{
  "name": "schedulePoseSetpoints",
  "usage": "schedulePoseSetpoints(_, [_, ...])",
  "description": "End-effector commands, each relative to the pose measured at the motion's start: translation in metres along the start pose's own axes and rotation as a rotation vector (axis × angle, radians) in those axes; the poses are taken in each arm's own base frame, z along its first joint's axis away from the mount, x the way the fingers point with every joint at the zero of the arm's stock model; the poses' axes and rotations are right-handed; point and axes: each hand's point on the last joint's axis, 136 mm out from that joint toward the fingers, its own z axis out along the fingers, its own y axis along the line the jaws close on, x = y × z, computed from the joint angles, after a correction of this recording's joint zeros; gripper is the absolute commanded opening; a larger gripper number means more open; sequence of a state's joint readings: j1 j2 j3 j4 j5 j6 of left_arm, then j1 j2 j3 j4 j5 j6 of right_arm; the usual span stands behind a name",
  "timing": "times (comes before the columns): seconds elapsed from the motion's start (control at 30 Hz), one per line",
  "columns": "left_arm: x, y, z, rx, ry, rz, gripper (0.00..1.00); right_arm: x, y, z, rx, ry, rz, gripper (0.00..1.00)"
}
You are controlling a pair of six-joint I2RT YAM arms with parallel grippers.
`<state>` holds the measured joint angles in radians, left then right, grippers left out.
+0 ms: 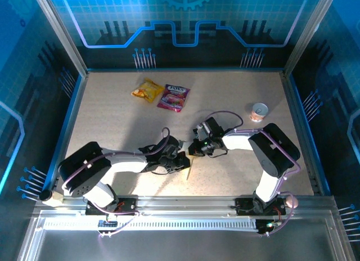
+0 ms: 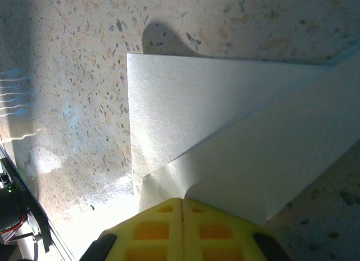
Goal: Fold a paper plane with a square sheet of paper (fold left side to right side)
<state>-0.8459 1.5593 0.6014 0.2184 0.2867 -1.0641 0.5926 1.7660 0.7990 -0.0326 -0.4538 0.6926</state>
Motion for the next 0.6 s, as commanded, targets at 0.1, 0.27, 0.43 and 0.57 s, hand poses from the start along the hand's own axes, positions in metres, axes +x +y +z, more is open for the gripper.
schedulePoseSetpoints(0.1, [-0.005, 0.0, 0.01, -0.014, 0.028, 0.032, 0.0, 0.025, -0.036, 0.01, 0.122, 0.071, 0.078, 0.0])
schedulePoseSetpoints(0.27, [-0.009, 0.007, 0.016, -0.04, 0.028, 0.029, 0.0, 0.026, -0.036, 0.011, 0.125, 0.073, 0.077, 0.0])
schedulePoseSetpoints(0.43, [-0.004, 0.023, 0.021, -0.075, 0.046, 0.008, 0.0, 0.026, -0.036, 0.011, 0.127, 0.075, 0.075, 0.0])
schedulePoseSetpoints(0.57, [0.003, 0.03, 0.023, -0.092, 0.066, 0.003, 0.0, 0.026, -0.039, 0.011, 0.151, 0.08, 0.078, 0.0])
